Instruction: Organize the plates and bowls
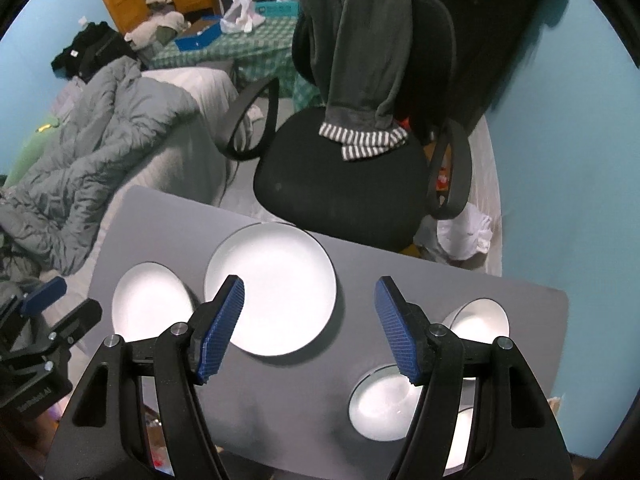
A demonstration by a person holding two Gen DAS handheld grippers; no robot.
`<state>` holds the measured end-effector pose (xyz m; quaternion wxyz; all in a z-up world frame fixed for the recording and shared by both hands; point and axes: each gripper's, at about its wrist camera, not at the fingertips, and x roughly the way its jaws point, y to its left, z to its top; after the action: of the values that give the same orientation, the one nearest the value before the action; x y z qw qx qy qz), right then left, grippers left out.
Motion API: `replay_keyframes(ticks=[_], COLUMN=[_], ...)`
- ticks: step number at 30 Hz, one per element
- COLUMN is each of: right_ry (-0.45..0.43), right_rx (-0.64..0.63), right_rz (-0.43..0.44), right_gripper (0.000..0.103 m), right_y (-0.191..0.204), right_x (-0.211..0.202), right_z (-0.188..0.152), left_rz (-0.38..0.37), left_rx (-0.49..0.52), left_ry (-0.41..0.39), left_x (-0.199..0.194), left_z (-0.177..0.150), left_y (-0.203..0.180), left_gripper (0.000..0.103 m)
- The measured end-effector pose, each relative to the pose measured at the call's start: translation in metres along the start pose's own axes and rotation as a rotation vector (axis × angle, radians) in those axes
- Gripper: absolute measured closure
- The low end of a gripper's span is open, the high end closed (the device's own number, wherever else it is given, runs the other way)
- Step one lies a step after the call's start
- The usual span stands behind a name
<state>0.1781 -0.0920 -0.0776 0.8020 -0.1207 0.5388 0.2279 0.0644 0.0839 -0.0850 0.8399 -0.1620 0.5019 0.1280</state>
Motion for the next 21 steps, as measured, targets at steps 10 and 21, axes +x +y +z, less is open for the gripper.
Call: replay_keyframes(ticks=[10,21], right_ry=[-0.131,-0.136], right_rx=[-0.06,-0.166], right_rz=[0.032,0.088], right_gripper=[0.036,0.036], right_y=[0.031,0.068], right_x=[-0.027,-0.019], right_z=[-0.016,-0.019], left_rz=[0.027,0.075], left_rx=[0.013,-0.108], left_ry=[-0.038,-0.02], left_x=[-0.026,-0.033], left_z=[-0.015,-0.041], left_y=[0.015,0.062], left_gripper=[0.029,0.029])
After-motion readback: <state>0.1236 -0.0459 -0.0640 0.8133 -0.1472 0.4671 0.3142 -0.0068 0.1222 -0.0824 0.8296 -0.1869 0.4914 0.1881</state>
